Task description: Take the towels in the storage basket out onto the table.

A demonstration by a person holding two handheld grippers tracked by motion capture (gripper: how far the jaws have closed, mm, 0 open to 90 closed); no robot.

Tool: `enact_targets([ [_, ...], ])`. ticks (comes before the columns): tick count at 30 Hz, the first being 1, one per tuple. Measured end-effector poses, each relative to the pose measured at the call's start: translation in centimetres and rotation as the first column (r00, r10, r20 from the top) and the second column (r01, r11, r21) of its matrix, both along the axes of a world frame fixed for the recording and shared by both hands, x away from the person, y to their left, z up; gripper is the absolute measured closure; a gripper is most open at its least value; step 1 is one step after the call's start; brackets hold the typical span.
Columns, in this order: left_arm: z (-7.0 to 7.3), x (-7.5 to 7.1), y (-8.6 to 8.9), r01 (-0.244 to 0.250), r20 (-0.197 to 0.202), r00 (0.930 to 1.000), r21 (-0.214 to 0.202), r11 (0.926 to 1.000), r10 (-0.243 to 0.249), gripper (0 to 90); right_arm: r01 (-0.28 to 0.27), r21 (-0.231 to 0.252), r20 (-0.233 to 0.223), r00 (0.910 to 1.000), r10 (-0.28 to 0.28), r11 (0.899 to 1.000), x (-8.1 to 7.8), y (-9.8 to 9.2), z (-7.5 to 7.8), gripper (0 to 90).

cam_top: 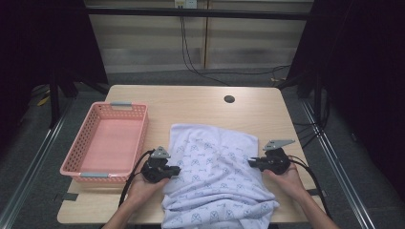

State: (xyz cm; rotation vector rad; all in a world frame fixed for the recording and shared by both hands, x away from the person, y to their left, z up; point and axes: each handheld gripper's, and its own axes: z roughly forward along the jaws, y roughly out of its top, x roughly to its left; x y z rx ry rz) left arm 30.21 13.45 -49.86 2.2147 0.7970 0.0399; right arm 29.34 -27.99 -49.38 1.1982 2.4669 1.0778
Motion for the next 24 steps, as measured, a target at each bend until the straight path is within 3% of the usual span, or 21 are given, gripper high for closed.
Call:
enact_targets([
  [2,0.0,-1.2,0.0,0.033,-0.004,0.9995,-0.001,0.9995,-0.033,88.2,-0.018,0.008,-0.021,0.9996,0.018,1.0,-1.3,-0.5,0.0,84.0],
  [3,0.1,-1.7,0.0,0.045,-0.016,0.9989,-0.003,0.999,-0.045,88.2,-0.025,-0.02,-0.038,0.999,0.024,0.999,-2.2,-0.8,-0.2,84.0],
  [4,0.1,-2.3,0.0,0.056,-0.013,0.9983,-0.005,0.9984,-0.056,88.1,-0.025,-0.017,-0.033,0.9992,0.024,1.0,-2.8,-1.0,-0.2,84.1],
  [8,0.2,-4.6,-0.3,0.069,-0.032,0.9971,-0.001,0.9976,-0.069,88.4,-0.038,-0.033,-0.062,0.9974,0.036,0.999,-4.9,-1.9,0.1,84.2],
  [10,0.3,-5.9,-0.3,0.102,-0.037,0.9941,0.004,0.9948,-0.101,88.3,-0.052,-0.04,-0.068,0.9965,0.049,0.998,-5.8,-1.9,0.2,84.2],
  [13,0.5,-7.9,0.0,0.134,-0.079,0.9879,-0.003,0.991,-0.134,88.3,-0.073,-0.042,-0.088,0.9937,0.069,0.996,-7.4,-1.9,0.4,84.0],
  [15,0.8,-9.3,-0.1,0.171,-0.036,0.9849,0.033,0.9848,-0.169,87.6,-0.118,-0.066,-0.087,0.9898,0.112,0.991,-8.5,-1.4,0.6,82.9],
  [16,0.9,-9.5,-0.1,0.179,-0.036,0.9836,0.049,0.9827,-0.177,86.3,-0.128,-0.065,-0.093,0.9882,0.122,0.99,-9.0,-1.1,0.6,81.2],
  [18,1.0,-8.7,-0.2,0.108,-0.028,0.9939,0.023,0.9939,-0.107,79.9,-0.139,-0.051,-0.085,0.9874,0.134,0.989,-9.2,-1.0,0.7,71.8],
  [20,1.3,-6.9,-0.3,0.075,-0.028,0.9968,-0.019,0.997,-0.076,75.7,-0.09,0.02,-0.068,0.9935,0.091,0.996,-8.4,-1.7,1.2,65.2],
  [22,1.6,-4.6,-0.8,0.037,-0.028,0.9988,-0.057,0.9977,-0.039,72.0,-0.019,0.036,-0.011,0.9997,0.02,0.999,-7.3,-2.3,1.8,59.8],
  [24,1.7,-3.2,-1.3,0.019,-0.006,0.9998,-0.068,0.9975,-0.019,70.2,0.034,0.05,0.026,0.999,-0.035,0.998,-5.8,-2.9,2.2,58.4],
])
